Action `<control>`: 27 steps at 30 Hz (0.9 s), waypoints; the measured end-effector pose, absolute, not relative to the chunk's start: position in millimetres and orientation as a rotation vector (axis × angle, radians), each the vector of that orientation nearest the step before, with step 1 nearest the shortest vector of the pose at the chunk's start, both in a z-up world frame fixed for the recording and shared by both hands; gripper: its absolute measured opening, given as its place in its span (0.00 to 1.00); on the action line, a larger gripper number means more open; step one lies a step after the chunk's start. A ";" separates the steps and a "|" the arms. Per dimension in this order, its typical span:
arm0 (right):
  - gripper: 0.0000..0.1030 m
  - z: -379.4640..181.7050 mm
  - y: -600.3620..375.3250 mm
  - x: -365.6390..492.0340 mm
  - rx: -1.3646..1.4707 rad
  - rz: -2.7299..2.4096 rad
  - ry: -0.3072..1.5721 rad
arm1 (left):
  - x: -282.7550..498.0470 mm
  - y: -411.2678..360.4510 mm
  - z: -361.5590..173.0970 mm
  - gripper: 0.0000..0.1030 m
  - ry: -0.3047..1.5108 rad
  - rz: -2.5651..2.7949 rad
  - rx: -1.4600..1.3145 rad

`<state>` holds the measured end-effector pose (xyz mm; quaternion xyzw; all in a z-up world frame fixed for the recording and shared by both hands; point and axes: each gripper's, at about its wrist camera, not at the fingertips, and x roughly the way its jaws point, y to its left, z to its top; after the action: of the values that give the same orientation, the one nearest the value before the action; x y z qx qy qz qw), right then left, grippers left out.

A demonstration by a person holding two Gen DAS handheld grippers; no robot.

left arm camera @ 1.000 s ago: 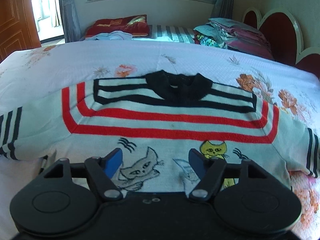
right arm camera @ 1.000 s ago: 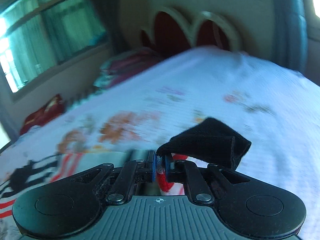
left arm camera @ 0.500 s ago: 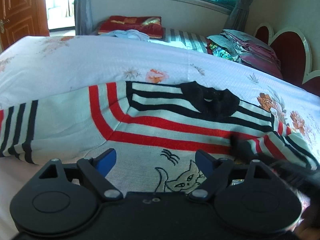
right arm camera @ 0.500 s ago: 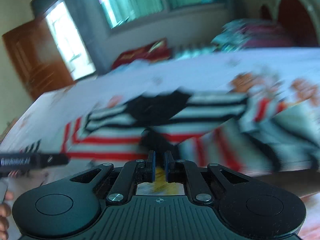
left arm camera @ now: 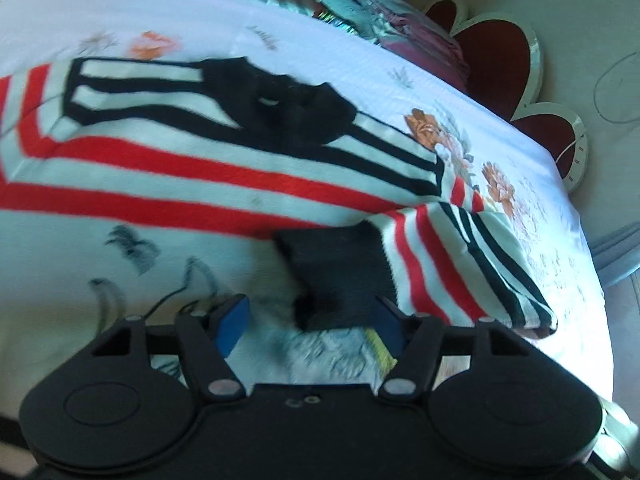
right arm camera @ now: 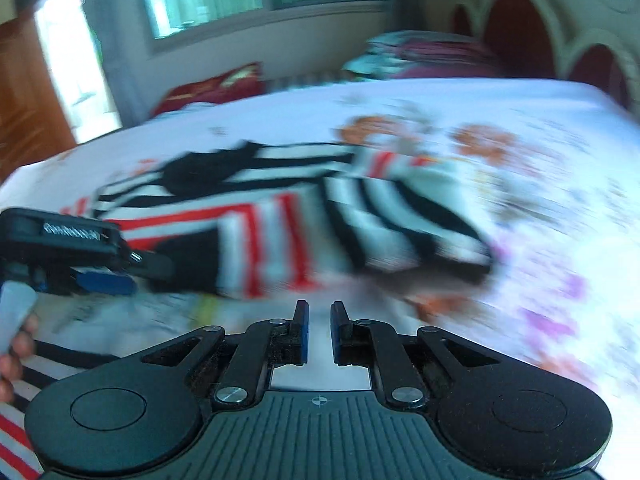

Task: Fold small clothes
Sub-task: 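Carry the sleeve across the sweater front with the right gripper and release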

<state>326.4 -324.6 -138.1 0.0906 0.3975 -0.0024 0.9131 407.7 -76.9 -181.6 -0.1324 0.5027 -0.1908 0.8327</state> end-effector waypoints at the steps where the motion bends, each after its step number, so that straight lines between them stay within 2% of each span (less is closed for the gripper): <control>1: 0.40 -138.8 -333.6 322.0 0.194 -0.038 0.821 | 409.1 -80.8 -182.7 0.52 1.052 -0.405 -0.275; 2: 0.53 -139.9 -340.8 321.2 0.205 -0.069 0.818 | 410.6 -84.0 -183.6 0.40 1.042 -0.409 -0.273; 3: 0.65 -140.2 -347.1 317.7 0.212 -0.092 0.809 | 411.8 -85.5 -184.5 0.33 1.043 -0.420 -0.285; 4: 0.65 -140.5 -350.9 316.3 0.214 -0.107 0.801 | 413.1 -86.4 -185.8 0.20 1.047 -0.425 -0.300; 5: 0.65 -142.0 -354.7 315.3 0.217 -0.123 0.798 | 413.7 -87.7 -187.9 0.14 1.051 -0.420 -0.305; 6: 0.65 -144.1 -358.1 315.9 0.225 -0.132 0.802 | 413.0 -88.3 -188.0 0.14 1.051 -0.417 -0.303; 7: 0.64 -146.4 -360.8 317.4 0.237 -0.135 0.809 | 411.8 -88.5 -187.2 0.07 1.039 -0.417 -0.298; 11: 0.63 -155.1 -372.2 326.8 0.287 -0.140 0.823 | 409.2 -82.9 -172.6 0.04 0.958 -0.449 -0.338; 13: 0.50 -156.7 -377.4 332.5 0.303 -0.136 0.820 | 409.5 -72.6 -154.6 0.04 0.889 -0.456 -0.364; 17: 0.46 -161.9 -373.4 352.9 0.305 -0.119 0.824 | 412.6 -40.2 -125.7 0.04 0.804 -0.412 -0.410; 19: 0.34 -163.8 -366.8 360.9 0.279 -0.102 0.827 | 412.3 -21.0 -116.3 0.04 0.770 -0.373 -0.414; 20: 0.26 -165.2 -363.5 364.5 0.267 -0.097 0.830 | 410.9 -9.5 -114.4 0.04 0.755 -0.350 -0.401; 27: 0.16 -156.2 -353.1 362.7 0.238 -0.071 0.788 | 417.7 38.2 -146.5 0.04 0.822 -0.180 -0.333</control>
<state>362.7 -353.1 -156.2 0.1155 0.3830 -0.0344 0.9158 417.7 38.2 -146.5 -0.1611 0.3969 -0.0868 0.8994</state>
